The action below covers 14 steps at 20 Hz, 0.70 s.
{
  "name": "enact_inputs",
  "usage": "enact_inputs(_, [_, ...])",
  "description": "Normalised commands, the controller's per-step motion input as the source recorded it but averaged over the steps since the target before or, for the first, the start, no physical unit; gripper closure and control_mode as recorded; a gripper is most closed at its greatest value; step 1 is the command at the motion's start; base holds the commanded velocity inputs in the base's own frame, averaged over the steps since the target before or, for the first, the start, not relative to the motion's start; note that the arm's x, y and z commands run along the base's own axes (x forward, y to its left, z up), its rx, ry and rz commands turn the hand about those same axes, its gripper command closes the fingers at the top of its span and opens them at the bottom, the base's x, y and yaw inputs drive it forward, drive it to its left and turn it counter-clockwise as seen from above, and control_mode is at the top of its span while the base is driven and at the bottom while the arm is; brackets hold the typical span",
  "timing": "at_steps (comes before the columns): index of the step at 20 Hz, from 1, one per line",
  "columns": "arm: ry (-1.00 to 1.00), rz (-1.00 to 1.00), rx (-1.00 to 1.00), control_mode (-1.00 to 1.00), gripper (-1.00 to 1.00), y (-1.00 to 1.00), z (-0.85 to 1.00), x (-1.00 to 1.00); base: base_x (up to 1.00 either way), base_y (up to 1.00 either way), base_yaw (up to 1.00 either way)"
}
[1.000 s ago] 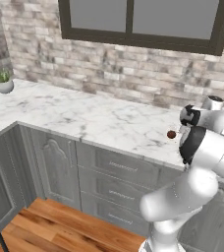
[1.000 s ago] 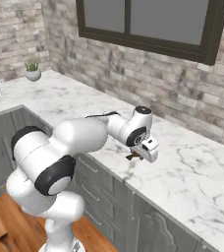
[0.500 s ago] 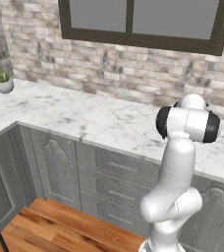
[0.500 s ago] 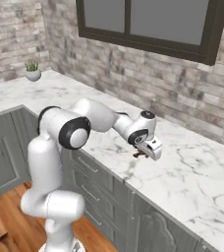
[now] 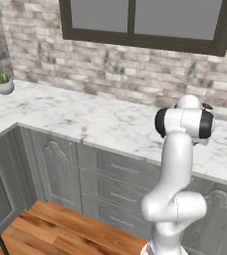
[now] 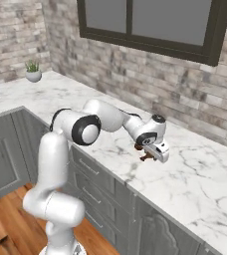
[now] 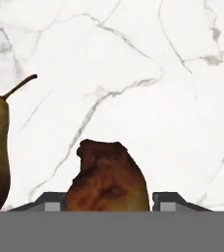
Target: Open the fridge, remove the pear, tomato, and chicken drumstick, and place them on any counter.
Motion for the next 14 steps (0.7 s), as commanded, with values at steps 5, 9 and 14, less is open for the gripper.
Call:
enact_inputs(5, [-0.12,0.00,-0.02,-1.00,-1.00,0.29,0.28,-0.10,0.00,0.00,0.00])
enact_inputs(9, [-0.16,0.00,-0.08,-1.00,-1.00,0.50,0.83,-0.50,0.00,0.00,0.00])
enact_inputs(14, [-0.21,0.00,-0.17,-1.00,-1.00,0.64,1.00,-0.94,0.00,0.00,0.00])
